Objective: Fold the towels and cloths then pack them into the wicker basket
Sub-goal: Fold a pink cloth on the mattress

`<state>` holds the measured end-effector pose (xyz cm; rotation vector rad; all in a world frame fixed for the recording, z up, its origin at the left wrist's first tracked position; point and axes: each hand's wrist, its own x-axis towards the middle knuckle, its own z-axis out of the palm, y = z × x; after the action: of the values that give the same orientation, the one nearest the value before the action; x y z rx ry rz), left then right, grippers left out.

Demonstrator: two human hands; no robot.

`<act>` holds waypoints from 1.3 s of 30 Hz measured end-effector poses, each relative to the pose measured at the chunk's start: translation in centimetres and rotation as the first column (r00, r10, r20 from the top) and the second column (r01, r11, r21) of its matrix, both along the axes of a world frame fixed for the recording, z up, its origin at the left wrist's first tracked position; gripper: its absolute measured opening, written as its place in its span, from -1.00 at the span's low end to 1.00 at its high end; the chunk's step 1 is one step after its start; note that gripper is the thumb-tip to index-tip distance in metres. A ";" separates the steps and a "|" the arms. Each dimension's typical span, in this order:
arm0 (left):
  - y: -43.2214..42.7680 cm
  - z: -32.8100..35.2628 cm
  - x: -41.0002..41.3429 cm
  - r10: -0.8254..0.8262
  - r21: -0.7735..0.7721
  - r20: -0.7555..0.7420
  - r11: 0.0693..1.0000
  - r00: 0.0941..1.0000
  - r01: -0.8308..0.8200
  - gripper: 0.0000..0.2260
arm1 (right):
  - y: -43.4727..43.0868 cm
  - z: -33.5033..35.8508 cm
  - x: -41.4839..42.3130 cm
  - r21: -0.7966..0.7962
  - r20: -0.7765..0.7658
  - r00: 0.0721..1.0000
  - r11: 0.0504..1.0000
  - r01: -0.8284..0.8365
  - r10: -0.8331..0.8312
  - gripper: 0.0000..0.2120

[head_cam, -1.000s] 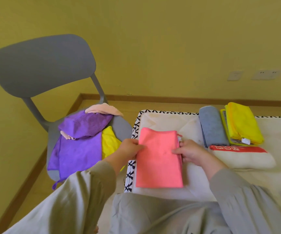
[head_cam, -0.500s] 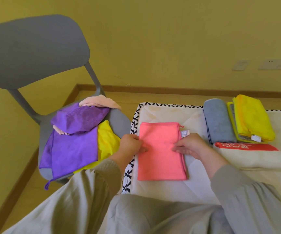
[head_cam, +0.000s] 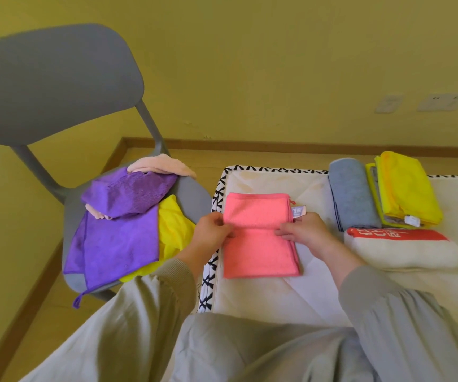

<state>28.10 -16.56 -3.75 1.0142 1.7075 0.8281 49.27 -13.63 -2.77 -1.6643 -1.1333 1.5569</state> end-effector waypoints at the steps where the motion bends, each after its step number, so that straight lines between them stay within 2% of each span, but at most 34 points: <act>1: -0.1 0.2 -0.1 -0.010 0.009 0.012 1.000 1.000 0.010 -0.95 | 0.0 0.1 0.0 0.005 -0.020 1.000 1.000 0.003 -0.003 -0.83; 6: 0.0 1.7 -0.1 -0.040 0.063 0.135 0.998 0.990 0.031 -0.87 | -0.3 0.9 0.1 0.045 -0.063 0.997 0.998 -0.044 0.047 -0.80; 8: 0.0 1.9 -0.2 -0.054 0.086 0.128 0.995 0.990 0.043 -0.88 | -0.4 1.4 0.3 0.068 0.011 0.997 0.994 -0.080 0.080 -0.81; 11: -0.1 1.7 -0.4 -0.067 0.145 0.054 0.988 0.996 0.058 -0.87 | -0.4 1.9 0.8 0.192 0.200 0.977 0.975 -0.113 0.074 -0.93; 15: -0.3 1.7 -0.2 -0.156 0.196 -0.206 0.961 0.966 0.197 -0.89 | -0.5 1.9 1.1 0.257 0.341 0.934 0.946 -0.198 0.103 -0.93; 19: -1.1 1.3 -0.7 -0.215 0.216 -0.526 0.902 0.823 0.374 -0.86 | -1.2 2.4 1.4 0.201 0.510 0.827 0.901 -0.383 0.238 -0.82; 24: -2.2 1.9 -0.7 -0.154 0.340 -0.689 0.794 0.708 0.504 -0.79 | -2.2 4.2 0.9 0.324 0.604 0.779 0.841 -0.433 0.168 -0.83; 26: -2.8 2.1 -0.8 -0.156 0.345 -0.744 0.742 0.649 0.575 -0.84 | -2.5 4.6 0.7 0.306 0.693 0.696 0.798 -0.519 0.187 -0.86; 27: -3.0 2.1 -0.9 -0.160 0.337 -0.780 0.706 0.605 0.623 -0.86 | -2.6 4.7 0.6 0.278 0.761 0.618 0.761 -0.586 0.198 -0.89; 28: -3.2 2.0 -1.1 -0.157 0.321 -0.817 0.675 0.555 0.664 -0.87 | -2.8 4.8 0.5 0.243 0.826 0.527 0.717 -0.654 0.201 -0.90; 30: -3.6 1.8 -1.3 -0.148 0.267 -0.879 0.635 0.452 0.725 -0.89 | -3.4 4.8 0.0 0.151 0.927 0.326 0.609 -0.779 0.187 -0.81; 31: -3.7 1.8 -1.3 -0.159 0.218 -0.906 0.618 0.392 0.755 -0.89 | -3.7 4.5 -0.2 0.084 0.961 0.212 0.545 -0.834 0.177 -0.76; 33: -4.0 2.0 -1.3 -0.168 0.132 -0.945 0.590 0.281 0.796 -0.96 | -4.2 4.1 -0.6 -0.027 0.986 0.046 0.430 -0.903 0.157 -0.74; 35: -4.2 2.1 -1.2 -0.191 0.055 -0.963 0.554 0.191 0.830 -0.90 | -4.4 3.4 -0.6 -0.057 0.995 -0.029 0.321 -0.945 0.091 -0.73; 37: -4.3 1.9 -1.0 -0.196 0.014 -0.971 0.520 0.135 0.854 -0.81 | -4.5 3.4 -0.7 -0.104 0.994 -0.095 0.253 -0.962 0.047 -0.64; 39: -4.5 1.7 -1.2 -0.176 0.005 -0.979 0.493 0.105 0.870 -0.76 | -4.7 3.2 -0.6 -0.094 0.995 -0.097 0.190 -0.977 -0.006 -0.60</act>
<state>26.93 -21.04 -2.08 2.8980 1.4967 0.1301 48.63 -18.37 0.42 -1.1137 -3.1291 -0.3371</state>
